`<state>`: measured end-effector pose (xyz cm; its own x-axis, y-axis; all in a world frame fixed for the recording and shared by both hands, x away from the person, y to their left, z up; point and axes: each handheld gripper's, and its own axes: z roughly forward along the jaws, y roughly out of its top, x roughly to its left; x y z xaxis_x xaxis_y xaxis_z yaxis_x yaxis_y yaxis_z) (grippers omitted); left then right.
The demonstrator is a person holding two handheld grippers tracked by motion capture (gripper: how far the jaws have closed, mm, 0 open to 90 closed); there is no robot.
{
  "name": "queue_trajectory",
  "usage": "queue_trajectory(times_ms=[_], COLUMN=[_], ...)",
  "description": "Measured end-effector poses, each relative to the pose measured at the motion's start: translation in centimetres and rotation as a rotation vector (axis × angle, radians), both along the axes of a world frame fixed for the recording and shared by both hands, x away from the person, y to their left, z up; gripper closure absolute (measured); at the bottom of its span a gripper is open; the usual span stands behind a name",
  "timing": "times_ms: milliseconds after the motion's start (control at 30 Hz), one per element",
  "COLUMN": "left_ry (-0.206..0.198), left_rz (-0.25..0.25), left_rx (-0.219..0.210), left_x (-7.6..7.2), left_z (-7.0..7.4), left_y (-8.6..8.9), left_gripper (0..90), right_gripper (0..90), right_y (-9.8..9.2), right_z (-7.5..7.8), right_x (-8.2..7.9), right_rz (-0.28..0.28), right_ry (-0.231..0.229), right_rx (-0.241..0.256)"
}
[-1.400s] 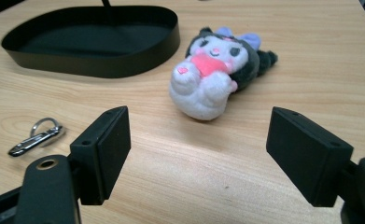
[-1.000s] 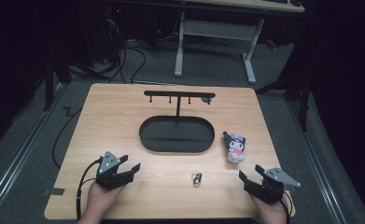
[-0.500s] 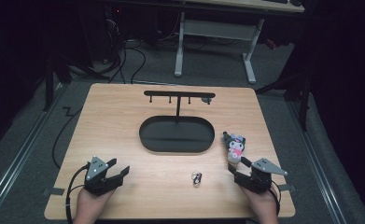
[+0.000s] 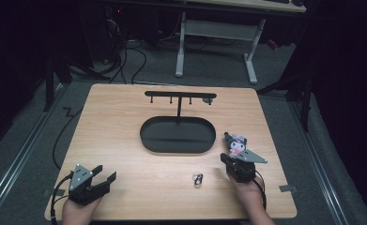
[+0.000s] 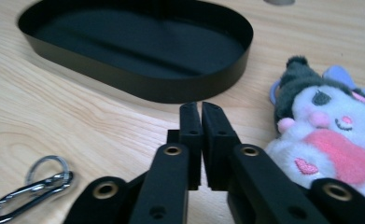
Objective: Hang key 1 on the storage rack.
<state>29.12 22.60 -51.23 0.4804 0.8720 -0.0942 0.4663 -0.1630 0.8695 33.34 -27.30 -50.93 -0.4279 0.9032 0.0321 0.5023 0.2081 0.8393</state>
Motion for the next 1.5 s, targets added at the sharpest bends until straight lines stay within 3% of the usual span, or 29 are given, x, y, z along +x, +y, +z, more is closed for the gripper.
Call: queue_trajectory(times_ms=[467,1033,1233,1367,1433,1500], left_ry=[-0.001,-0.006,-0.008,-0.005,0.019,0.024], left_rz=[0.007,-0.004,-0.01,-0.025,-0.033,-0.048], left_rx=[-0.003,-0.01,-0.011,-0.011,-0.013,0.01], left_x=[-0.5,-0.3,-0.3,-0.1,0.5,0.9], left_z=[0.1,0.2,0.4,0.5,0.7,0.9], left_y=[0.3,0.1,-0.1,-0.5,-1.0,-1.4], left_gripper=[38.5,38.5,38.5,38.5,38.5,38.4], right_gripper=[90.0,90.0,90.0,85.0,81.7,79.0], right_y=[-0.9,-3.1,-3.7,-3.7,-3.8,-3.8], right_z=[-0.8,-0.8,-0.7,-0.4,-0.1,0.2], right_x=[1.1,0.8,0.7,0.3,-0.1,-0.6], right_rz=[-0.062,-0.118,-0.137,-0.121,-0.109,-0.085], right_ry=[0.06,0.054,0.056,0.056,0.059,0.067], right_rx=[-0.027,-0.044,-0.032,-0.009,0.014,0.035])
